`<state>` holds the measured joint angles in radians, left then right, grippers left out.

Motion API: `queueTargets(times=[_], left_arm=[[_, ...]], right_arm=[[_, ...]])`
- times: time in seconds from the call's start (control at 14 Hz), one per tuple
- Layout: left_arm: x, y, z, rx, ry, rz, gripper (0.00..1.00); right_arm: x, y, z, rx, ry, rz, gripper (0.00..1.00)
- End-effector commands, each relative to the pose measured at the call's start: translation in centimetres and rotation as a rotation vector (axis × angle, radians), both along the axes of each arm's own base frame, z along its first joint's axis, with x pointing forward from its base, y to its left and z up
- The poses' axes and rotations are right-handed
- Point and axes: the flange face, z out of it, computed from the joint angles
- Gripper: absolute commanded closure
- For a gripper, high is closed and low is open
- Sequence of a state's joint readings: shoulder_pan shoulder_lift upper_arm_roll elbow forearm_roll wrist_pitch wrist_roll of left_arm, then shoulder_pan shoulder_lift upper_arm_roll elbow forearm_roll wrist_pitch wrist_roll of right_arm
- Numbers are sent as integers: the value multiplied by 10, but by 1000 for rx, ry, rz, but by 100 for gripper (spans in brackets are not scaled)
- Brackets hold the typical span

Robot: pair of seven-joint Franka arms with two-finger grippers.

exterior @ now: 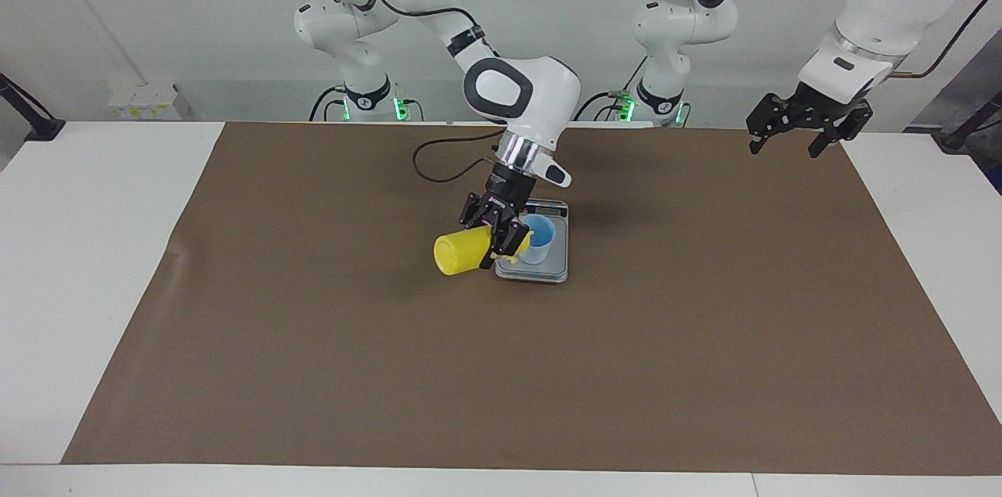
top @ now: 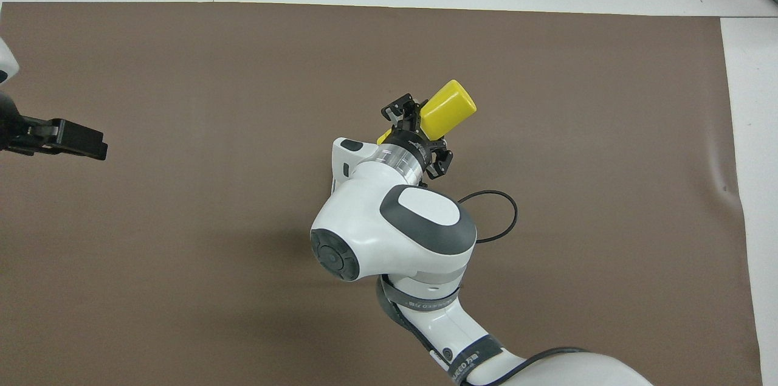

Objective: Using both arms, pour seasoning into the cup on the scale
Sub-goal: 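Tilt the bottle nozzle down over the blue cup to pour, then turn the bottle upright and carry it back to its spot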

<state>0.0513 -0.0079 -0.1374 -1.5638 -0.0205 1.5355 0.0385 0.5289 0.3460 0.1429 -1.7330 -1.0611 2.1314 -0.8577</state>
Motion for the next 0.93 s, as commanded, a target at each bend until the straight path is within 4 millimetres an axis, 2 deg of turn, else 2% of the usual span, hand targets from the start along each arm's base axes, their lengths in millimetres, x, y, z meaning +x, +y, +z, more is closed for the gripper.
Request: queueTargets(times=[0.0,0.28,0.43,0.85], left_arm=[[-2,1,-1,14,-12,-12,0],[-2,1,-1,14,-12,-13,0],[-2,1,-1,14,-12,-13,0],[-2,1,-1,14,-12,-13,0]], right_arm=[[-3,1,27,45,-28,19,100],[18,-28,59,149,-88,29,100],[17,-36,68,264,-39,-42,100],[28,-79,76,410,86,-277,100]])
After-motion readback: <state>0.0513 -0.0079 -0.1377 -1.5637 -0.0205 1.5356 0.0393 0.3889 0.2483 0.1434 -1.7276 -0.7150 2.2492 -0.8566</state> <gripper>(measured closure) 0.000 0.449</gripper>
